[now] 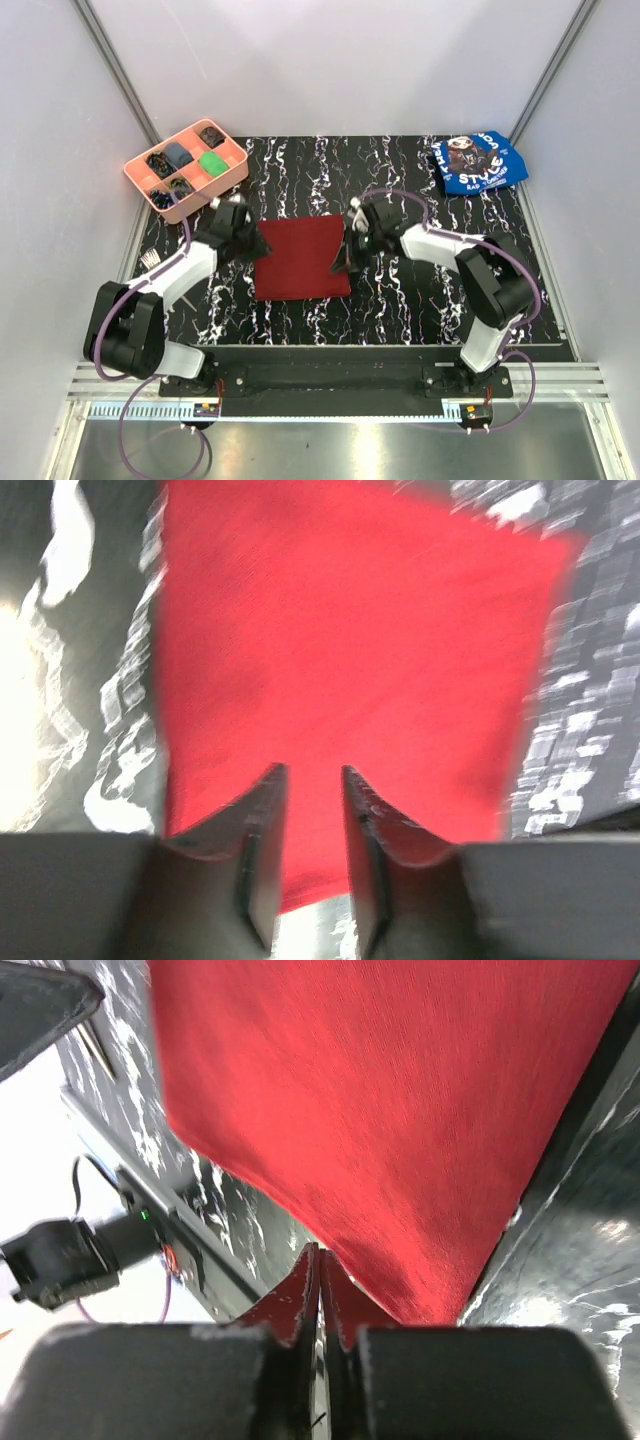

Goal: Fold the napkin into a case and place the utensils inside
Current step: Fold the rectangle-folded napkin at the center of the board, then rotate the square-folded napkin at the center of the board.

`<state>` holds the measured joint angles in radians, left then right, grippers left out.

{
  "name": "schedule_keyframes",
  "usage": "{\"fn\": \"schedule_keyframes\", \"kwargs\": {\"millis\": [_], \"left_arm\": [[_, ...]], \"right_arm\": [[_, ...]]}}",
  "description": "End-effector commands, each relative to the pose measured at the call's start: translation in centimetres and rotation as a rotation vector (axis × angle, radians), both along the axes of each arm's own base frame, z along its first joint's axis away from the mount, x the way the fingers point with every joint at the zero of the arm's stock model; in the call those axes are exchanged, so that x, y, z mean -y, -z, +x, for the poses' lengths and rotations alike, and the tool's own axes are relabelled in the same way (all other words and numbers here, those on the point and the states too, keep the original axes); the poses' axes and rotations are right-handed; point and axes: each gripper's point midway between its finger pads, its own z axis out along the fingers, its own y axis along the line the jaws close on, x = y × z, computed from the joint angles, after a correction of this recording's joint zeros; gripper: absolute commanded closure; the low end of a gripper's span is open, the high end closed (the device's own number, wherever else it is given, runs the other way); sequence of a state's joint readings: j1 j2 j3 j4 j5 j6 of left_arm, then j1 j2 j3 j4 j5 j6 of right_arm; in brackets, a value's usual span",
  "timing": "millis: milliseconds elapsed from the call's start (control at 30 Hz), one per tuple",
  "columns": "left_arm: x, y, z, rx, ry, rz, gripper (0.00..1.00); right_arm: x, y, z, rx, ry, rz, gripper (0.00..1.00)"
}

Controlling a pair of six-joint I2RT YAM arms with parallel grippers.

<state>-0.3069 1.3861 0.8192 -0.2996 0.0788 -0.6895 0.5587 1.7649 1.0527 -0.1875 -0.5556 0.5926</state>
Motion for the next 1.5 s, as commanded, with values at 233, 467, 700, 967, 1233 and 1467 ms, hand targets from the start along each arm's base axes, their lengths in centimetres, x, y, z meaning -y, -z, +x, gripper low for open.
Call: {"fn": "schedule_keyframes", "kwargs": {"millis": [233, 467, 700, 967, 1233, 1467], "left_arm": [[-2.4, 6.2, -6.8, -0.161, -0.057, 0.041, 0.70], [-1.0, 5.1, -8.1, -0.152, 0.028, 0.014, 0.68], [2.7, 1.7, -9.3, -0.098, 0.143, -0.115, 0.67], [1.1, 6.9, -12.5, -0.231, 0.107, -0.017, 0.69], [2.5, 9.3, -15.1, -0.307, 0.134, -0.023, 0.69], [10.0, 7.6, -17.7, -0.320, 0.282, -0.088, 0.67]], "right_arm": [[2.5, 6.2, -3.4, -0.108, 0.052, -0.042, 1.00], [5.2, 6.1, -3.4, -0.078, 0.120, -0.103, 1.00], [3.2, 1.3, -2.5, 0.002, 0.078, -0.023, 1.00], [2.5, 3.7, -3.3, -0.071, 0.066, 0.009, 0.97], [6.5, 7.9, -2.7, -0.102, 0.207, -0.106, 0.96], [13.2, 6.6, 6.0, -0.005, 0.300, -0.294, 0.90]]}}
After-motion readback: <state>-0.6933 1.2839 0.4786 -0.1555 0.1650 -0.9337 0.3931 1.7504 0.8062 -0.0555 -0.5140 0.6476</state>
